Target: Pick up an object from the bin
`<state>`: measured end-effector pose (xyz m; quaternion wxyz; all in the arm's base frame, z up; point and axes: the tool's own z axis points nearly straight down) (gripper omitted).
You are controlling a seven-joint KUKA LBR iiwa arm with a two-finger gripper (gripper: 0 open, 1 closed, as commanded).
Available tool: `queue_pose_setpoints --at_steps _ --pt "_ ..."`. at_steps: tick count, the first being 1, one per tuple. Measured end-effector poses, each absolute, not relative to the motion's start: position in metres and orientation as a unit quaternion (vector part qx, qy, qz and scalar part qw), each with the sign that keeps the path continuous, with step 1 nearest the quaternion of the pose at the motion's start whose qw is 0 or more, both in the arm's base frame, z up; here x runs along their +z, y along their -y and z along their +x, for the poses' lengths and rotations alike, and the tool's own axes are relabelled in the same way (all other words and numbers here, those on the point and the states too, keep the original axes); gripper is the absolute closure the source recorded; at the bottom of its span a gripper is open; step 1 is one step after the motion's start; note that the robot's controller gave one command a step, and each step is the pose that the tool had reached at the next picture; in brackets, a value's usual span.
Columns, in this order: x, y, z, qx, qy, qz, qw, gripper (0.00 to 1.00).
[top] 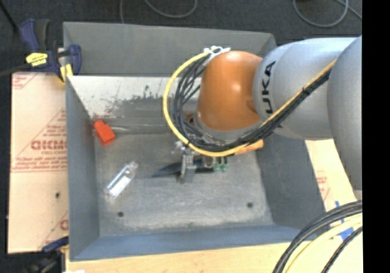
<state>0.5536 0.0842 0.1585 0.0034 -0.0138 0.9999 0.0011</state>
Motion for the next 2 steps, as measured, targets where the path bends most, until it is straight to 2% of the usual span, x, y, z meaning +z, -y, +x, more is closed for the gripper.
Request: queue_pose_setpoints --at_steps 1,2 --pt "0.158 -0.084 0.554 0.001 -1.000 -0.014 0.003 1.00" --pt "0.350 -0.077 0.555 0.001 -1.000 -0.020 0.008 1.00"
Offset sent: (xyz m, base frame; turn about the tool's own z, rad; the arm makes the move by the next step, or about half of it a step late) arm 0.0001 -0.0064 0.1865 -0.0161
